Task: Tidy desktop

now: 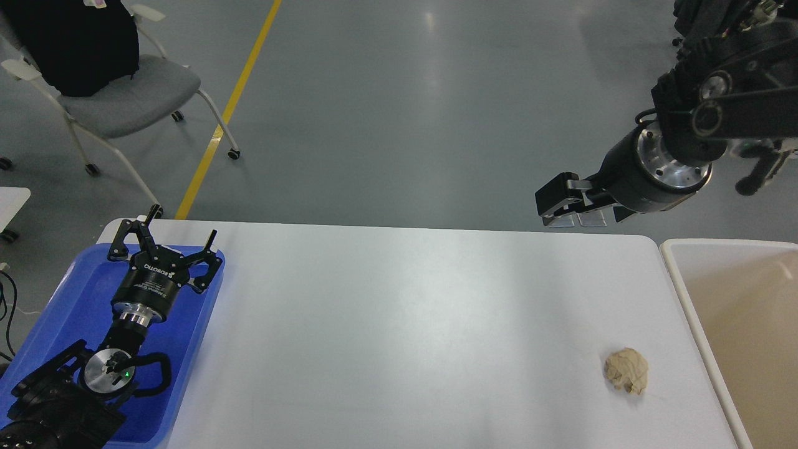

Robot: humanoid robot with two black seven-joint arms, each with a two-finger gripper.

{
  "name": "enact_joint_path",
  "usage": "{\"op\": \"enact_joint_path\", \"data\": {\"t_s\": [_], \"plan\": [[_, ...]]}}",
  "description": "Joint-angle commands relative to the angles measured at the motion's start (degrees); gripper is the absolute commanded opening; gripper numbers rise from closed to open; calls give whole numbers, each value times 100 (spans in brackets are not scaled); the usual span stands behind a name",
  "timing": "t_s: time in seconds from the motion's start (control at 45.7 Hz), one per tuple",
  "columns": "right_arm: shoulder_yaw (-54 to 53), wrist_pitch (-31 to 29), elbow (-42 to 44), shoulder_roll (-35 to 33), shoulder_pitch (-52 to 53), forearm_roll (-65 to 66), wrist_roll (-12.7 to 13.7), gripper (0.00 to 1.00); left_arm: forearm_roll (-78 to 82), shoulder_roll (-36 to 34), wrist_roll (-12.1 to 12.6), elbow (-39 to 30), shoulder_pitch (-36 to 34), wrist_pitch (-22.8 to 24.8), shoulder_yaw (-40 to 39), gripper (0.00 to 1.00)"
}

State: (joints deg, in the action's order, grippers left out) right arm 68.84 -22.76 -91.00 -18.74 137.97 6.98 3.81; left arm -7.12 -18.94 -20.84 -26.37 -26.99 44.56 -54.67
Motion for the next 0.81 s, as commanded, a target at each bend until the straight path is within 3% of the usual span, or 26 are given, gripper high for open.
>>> {"op": "enact_joint_path", "data": {"t_s": [0.0, 0.197, 0.569, 0.788], "plan": [[-81, -1115, -129, 239, 476, 391, -38, 99, 0, -4, 1, 0, 1, 0, 0, 99], [-186, -2224, -103, 239, 1074, 682, -12, 99, 0, -4, 1, 0, 1, 8, 0, 99], [666, -2224, 152, 160, 1426, 586, 120, 99, 0, 4, 1, 0, 1, 8, 0, 99], [1439, -2224, 170, 29, 1531, -214, 199, 99, 0, -4, 1, 0, 10, 8, -9, 99]]}}
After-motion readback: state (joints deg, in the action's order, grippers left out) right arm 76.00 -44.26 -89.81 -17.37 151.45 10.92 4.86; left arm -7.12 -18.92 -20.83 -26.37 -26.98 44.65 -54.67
